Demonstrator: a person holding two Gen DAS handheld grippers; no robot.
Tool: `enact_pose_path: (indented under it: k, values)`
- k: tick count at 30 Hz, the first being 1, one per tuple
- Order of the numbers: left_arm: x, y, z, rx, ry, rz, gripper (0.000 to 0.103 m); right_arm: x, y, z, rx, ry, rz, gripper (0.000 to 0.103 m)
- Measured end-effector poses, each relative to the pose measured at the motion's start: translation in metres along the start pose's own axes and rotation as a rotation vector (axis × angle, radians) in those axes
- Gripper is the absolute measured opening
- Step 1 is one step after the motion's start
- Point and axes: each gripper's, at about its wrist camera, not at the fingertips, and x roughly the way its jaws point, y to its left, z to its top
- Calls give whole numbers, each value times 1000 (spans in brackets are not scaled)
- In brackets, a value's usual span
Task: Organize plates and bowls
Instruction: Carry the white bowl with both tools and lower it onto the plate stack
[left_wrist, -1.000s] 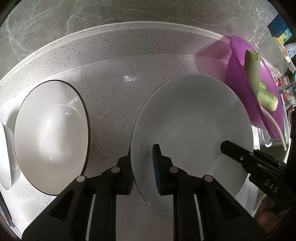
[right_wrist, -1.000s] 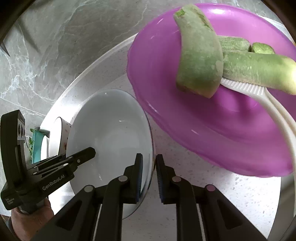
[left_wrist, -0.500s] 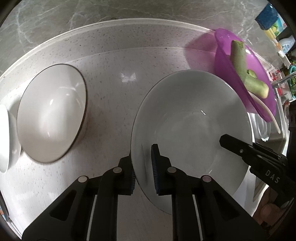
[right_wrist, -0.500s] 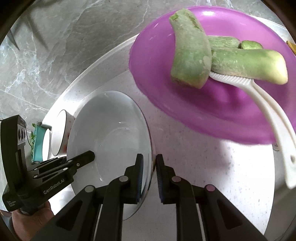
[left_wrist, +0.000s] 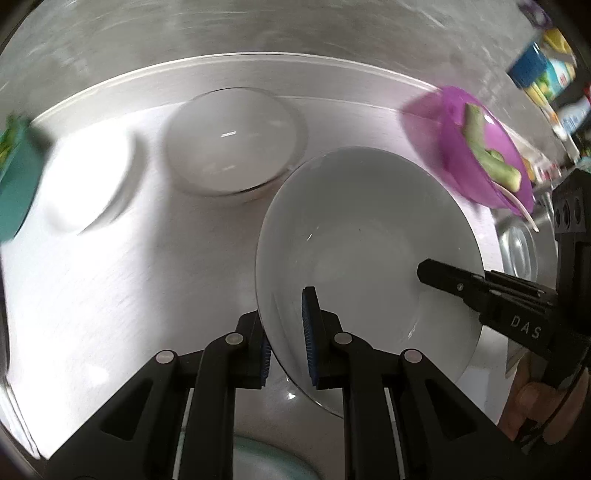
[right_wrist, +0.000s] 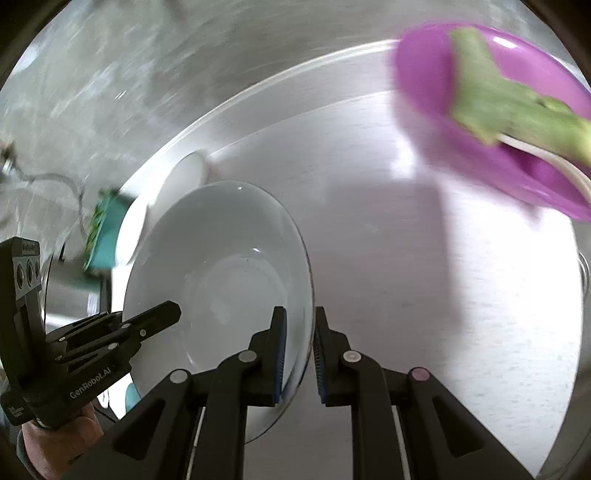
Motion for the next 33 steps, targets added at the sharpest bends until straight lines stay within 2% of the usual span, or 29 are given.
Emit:
enact_pose_path:
  k: [9,17,22,33]
  values:
    - [-38,108,-36,-128,-50,36,13,42,102,2,-170,52,61,16]
    - [-58,201,-66,-205,-62,36,13,89,186,-12,-244,94,60,16]
    - [-67,254,-95,-256,-52,38,13,111,222,-29,-280,142,69,16]
    - [-53,320,-141,-362,-18,34,13,163,277,-51,-353,248,67,16]
